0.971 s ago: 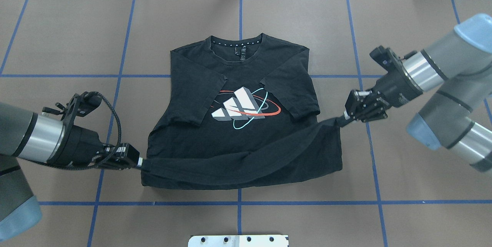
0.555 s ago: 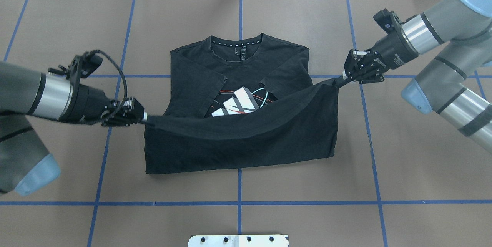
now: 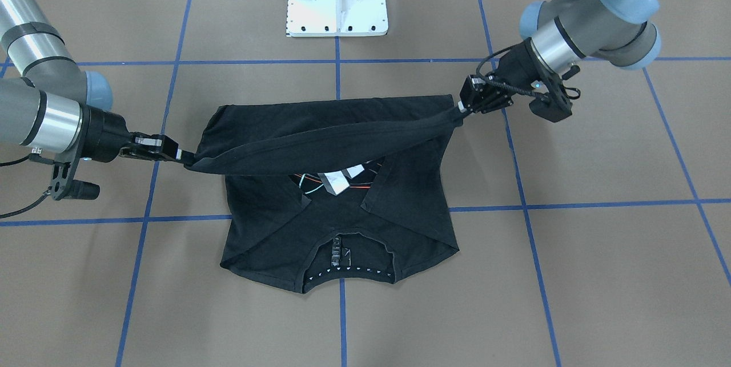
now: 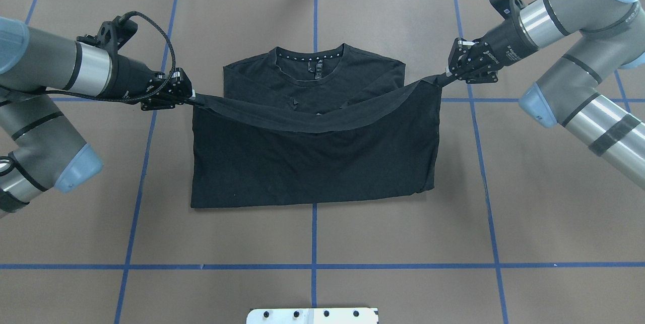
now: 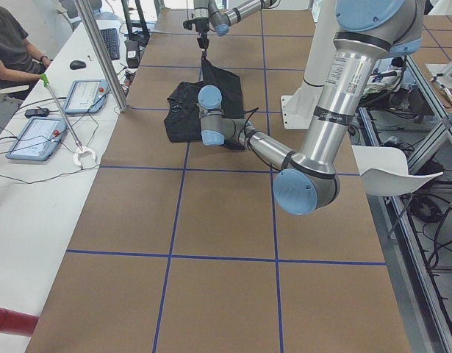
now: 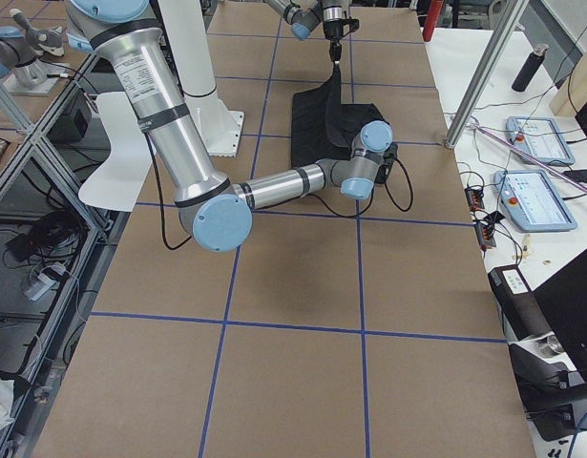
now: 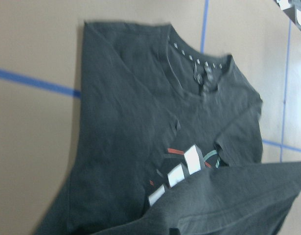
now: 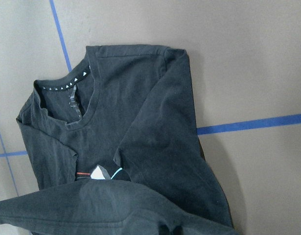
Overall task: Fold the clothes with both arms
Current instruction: 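Carry both hem corners with both grippers toward the collar, folding the shirt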
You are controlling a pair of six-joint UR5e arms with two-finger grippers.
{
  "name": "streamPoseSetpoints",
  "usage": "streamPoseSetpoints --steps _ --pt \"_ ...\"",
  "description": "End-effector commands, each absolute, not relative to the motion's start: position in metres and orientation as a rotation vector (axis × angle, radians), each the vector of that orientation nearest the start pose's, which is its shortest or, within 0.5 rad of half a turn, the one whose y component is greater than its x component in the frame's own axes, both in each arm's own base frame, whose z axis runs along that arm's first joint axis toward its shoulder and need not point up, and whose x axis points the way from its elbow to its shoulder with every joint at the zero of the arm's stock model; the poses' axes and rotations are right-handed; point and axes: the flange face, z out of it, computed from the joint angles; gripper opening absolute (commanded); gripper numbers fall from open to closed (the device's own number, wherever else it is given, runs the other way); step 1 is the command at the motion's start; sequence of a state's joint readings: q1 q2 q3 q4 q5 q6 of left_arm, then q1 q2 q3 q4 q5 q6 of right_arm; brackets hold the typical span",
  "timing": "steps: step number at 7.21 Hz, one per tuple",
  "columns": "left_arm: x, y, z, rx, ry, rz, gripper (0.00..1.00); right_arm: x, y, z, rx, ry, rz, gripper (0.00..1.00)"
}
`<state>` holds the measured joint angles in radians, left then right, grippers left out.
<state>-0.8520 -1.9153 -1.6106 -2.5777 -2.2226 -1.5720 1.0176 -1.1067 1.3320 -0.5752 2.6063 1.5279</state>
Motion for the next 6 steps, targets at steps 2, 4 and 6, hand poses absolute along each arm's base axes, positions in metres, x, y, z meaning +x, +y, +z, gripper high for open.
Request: streamPoseSetpoints --steps 2,4,6 --pt "0.354 -0.533 0.368 0.097 1.359 -0.318 0.0 -0.317 -0.614 0.394 -0.191 -1.339 0.26 0.0" --pt "0.361 -0.549 0.378 0.116 1.329 -0.345 0.0 -0.32 -0.625 0.405 -0.181 -1.315 0.299 0.0" --pt "0.366 -0.564 0.385 0.119 1.305 -0.372 0.0 -0.321 -0.63 0.411 -0.166 -1.3 0.331 0.0"
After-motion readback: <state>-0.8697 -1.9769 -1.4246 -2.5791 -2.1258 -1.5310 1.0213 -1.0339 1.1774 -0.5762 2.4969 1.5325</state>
